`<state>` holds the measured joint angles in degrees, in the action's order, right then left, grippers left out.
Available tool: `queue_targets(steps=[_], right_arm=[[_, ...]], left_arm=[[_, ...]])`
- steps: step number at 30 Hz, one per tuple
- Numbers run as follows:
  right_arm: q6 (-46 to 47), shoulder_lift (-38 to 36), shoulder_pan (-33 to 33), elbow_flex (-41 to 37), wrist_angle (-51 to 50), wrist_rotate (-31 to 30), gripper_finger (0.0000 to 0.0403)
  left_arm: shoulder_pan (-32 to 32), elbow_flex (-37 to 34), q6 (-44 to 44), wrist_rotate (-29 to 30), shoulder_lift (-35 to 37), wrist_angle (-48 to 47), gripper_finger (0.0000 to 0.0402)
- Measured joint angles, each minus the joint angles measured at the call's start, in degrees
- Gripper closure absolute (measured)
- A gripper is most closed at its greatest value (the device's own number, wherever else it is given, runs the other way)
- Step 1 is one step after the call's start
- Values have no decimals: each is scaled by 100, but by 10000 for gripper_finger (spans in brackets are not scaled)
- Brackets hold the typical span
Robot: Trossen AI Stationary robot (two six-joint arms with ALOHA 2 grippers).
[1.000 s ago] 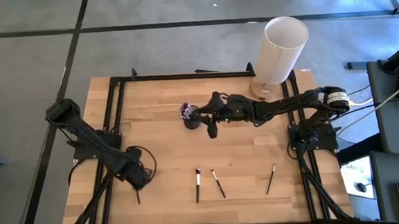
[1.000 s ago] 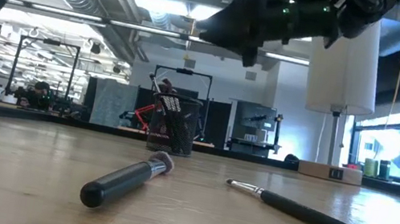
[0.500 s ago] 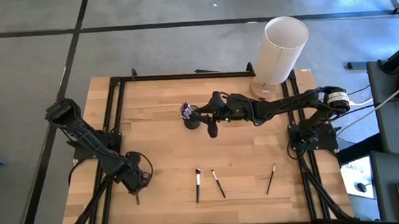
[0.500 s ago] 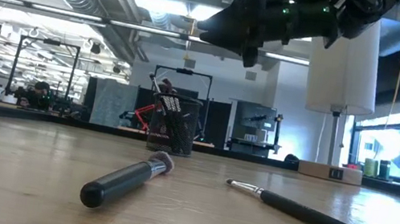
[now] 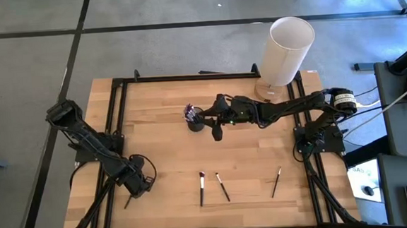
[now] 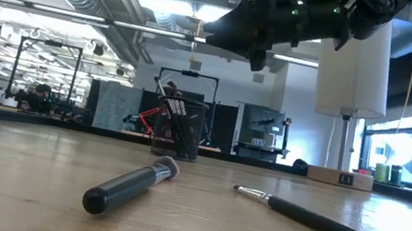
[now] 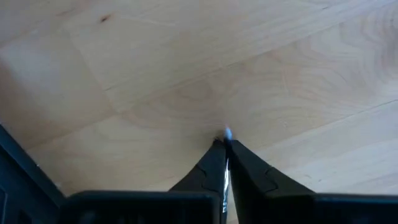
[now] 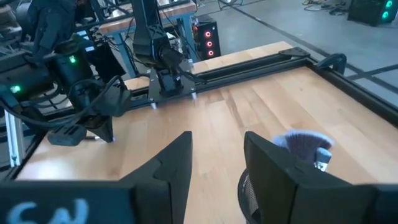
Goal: Put items in baskets/containers
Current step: Put the black eyeshadow brush into the black pen holder
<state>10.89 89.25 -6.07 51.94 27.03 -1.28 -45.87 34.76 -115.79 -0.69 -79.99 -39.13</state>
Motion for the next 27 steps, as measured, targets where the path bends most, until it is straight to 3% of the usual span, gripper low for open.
queue_targets(steps=[5,10,17,22,27], right_arm=[[80,-370,39,0,-448,94,257],[125,-1140,290,0,-1795,41,257],[898,-2032,820,2,-4334,-1862,257],[2038,-2180,824,1,-6466,-1823,257],[2680,-2024,957,-311,-6859,-1829,257]], left_arm=[[119,304,223,494,-28,-309,391],[515,883,1037,1942,153,-885,393],[1241,1460,3705,5185,362,-284,394],[1759,1582,5737,6086,363,780,392],[2193,1582,7223,6604,361,1905,391]])
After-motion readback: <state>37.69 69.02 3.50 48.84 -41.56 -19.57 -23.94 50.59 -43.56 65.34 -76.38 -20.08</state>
